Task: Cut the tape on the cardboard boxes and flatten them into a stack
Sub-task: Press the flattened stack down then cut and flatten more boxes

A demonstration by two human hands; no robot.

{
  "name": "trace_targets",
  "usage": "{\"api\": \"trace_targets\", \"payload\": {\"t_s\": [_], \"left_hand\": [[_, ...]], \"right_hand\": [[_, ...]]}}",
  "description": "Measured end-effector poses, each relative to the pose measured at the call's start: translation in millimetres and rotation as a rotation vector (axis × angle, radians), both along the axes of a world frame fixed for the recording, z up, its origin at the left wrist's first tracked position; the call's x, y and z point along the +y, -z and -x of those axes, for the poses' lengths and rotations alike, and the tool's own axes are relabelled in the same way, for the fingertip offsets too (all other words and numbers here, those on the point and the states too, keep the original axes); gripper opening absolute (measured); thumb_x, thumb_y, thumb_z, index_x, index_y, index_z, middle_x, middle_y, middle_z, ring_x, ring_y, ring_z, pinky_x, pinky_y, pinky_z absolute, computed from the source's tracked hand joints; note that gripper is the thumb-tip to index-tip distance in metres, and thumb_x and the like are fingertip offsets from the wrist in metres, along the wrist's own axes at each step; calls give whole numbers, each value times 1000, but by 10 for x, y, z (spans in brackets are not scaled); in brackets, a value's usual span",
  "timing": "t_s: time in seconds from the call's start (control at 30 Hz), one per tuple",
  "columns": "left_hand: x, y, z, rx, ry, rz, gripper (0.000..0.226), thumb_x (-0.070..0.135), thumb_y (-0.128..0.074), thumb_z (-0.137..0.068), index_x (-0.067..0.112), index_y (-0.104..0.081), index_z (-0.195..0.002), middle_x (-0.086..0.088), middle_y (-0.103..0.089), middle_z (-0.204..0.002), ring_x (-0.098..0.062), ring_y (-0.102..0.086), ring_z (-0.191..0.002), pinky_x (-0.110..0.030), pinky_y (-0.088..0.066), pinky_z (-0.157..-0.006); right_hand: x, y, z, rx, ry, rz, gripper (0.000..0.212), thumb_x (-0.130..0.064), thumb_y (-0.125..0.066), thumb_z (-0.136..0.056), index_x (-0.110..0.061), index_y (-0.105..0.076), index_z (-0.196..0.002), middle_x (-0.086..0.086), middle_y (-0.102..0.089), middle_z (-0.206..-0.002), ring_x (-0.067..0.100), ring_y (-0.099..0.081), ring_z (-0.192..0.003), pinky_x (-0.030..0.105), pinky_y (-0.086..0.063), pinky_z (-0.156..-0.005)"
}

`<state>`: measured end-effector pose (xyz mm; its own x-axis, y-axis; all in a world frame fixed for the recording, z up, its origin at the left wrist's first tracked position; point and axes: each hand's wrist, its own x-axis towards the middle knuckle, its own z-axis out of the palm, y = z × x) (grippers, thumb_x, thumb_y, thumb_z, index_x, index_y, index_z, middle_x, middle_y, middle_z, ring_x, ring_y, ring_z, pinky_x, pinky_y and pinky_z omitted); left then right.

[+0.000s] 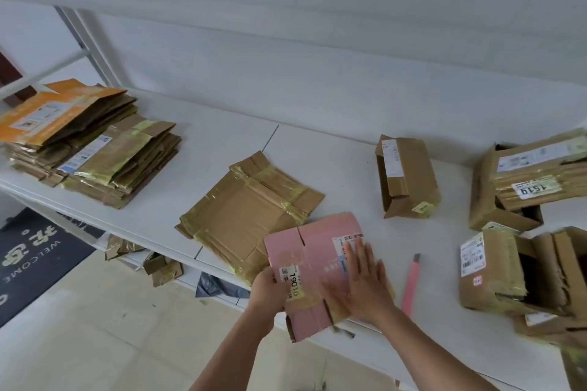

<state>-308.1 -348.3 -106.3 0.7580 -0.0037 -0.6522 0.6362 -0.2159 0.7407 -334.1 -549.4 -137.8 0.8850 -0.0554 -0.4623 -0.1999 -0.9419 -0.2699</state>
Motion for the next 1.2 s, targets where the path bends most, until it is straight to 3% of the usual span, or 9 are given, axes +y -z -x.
{"api": "trace_targets", "payload": {"t_s": [0.1, 0.23, 0.47, 0.57, 0.7, 0.8, 0.9, 1.03, 1.2], "left_hand": [[111, -167, -73, -107, -33, 49, 30, -6, -46, -92, 13, -67, -99, -7, -74, -93, -27, -71, -86, -39, -57, -67], [397, -295, -282, -142, -252, 144, 21, -5, -48, -96, 9, -63, -98, -9, -65, -82, -26, -57, -69, -34, -45, -59], [867, -277, -858, -78, -405, 156, 4, 3, -51, -99, 2, -55, -100, -10, -55, -77, -24, -55, -65, -36, -49, -62], [969, -104, -936, -60, -340, -35, 12, 8, -61, -94, -2, -56, -97, -11, -58, -76, -21, -54, -58, -34, -51, -54], [1092, -9, -913, -262, -67, -662, 67, 35, -79, -79, 13, -36, -125, -3, -40, -121, -20, -50, -104, -26, -44, -74], [1170, 40, -1059, -483, 224, -816, 79, 32, -66, -81, 25, -20, -145, -4, -17, -145, -27, -17, -140, -37, -17, -117], [1210, 163, -1256, -562, 403, -811, 62, 43, -44, -93, 28, -25, -150, -2, 4, -163, -26, 19, -149, -46, 17, -119], [1179, 453, -1368, -530, 391, -924, 61, 49, -10, -101, 30, 3, -157, -4, 17, -164, -30, 29, -145, -48, 17, -119], [1103, 507, -1290, -472, 358, -962, 67, 53, 3, -97, 25, 10, -156, -10, 17, -163, -39, 17, -148, -48, 17, -118]], "right_hand": [[92, -136, 12, -185, 63, -28, 90, -82, 11, -76, -28, 36, -144, -1, 43, -151, 24, 27, -147, 47, 13, -117], [499, -520, -444, -524, -4, -45, 65, -52, -24, -102, -27, -4, -158, 2, 14, -164, 25, 13, -151, 48, 5, -119], [1210, -597, -1386, -327, -150, -104, 56, -41, -25, -106, -31, -7, -158, -3, 9, -166, 22, 10, -152, 54, 0, -122], [1369, -415, -1626, -101, -91, -147, 58, -53, -16, -104, -37, 5, -157, -6, 18, -164, 22, 17, -151, 57, 7, -118], [1514, -75, -1663, 6, -141, 30, 71, -69, -7, -95, -37, 24, -151, -2, 40, -154, 27, 35, -143, 60, 16, -113], [1555, 28, -1624, -20, -157, 86, 73, -72, -1, -92, -36, 28, -148, -3, 42, -151, 27, 37, -142, 60, 16, -114], [1543, 42, -1626, -13, -188, 131, 73, -71, 4, -89, -35, 31, -146, -7, 44, -151, 26, 38, -141, 59, 16, -116], [1485, 84, -1661, -58, -261, 132, 78, -77, 10, -77, -41, 32, -143, -11, 44, -149, 22, 38, -141, 56, 15, -117], [1533, 106, -1811, -187, 11, 41, 69, -60, -11, -99, -29, 12, -156, -6, 20, -163, 15, 19, -150, 46, 8, -121]]}}
